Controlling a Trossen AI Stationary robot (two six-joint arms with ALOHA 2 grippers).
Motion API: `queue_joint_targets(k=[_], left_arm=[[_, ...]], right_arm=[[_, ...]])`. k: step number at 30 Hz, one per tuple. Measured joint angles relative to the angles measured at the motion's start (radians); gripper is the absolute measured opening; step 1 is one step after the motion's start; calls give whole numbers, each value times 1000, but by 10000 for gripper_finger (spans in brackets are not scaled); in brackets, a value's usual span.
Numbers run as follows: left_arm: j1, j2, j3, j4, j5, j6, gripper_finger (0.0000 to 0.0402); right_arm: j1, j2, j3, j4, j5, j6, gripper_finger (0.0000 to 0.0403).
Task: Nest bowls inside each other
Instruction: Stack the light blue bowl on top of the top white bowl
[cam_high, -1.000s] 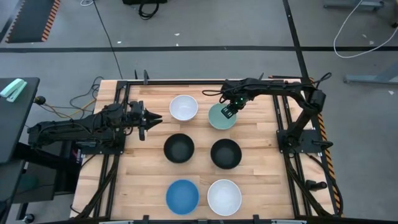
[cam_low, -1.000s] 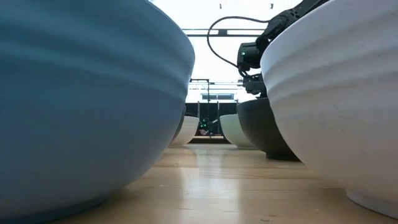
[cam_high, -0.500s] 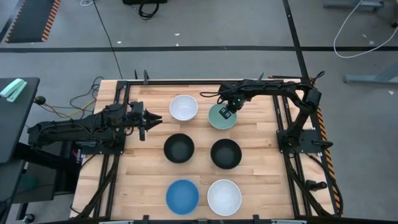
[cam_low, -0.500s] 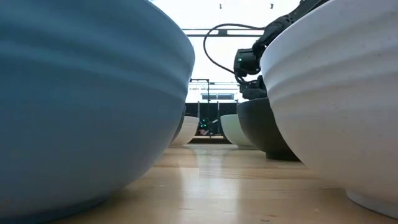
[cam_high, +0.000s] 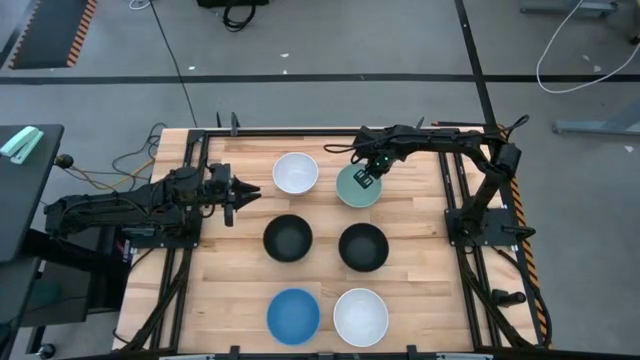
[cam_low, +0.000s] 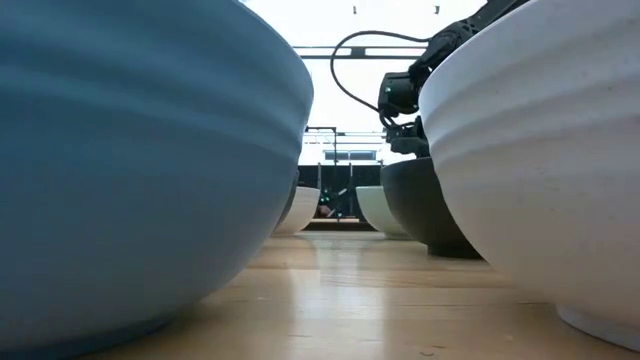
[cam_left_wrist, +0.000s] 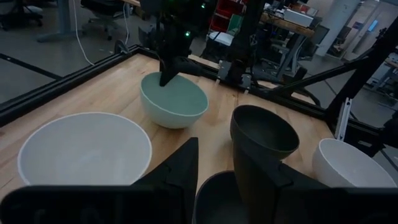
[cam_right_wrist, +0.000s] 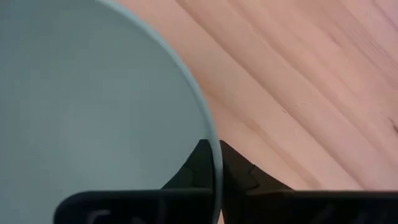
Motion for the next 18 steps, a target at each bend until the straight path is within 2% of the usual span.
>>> queue_joint_targets(k=[18], left_arm=[[0,0,0,-60,-1,0,107]], right_arm=[[28,2,146,-75,4,-27,5]])
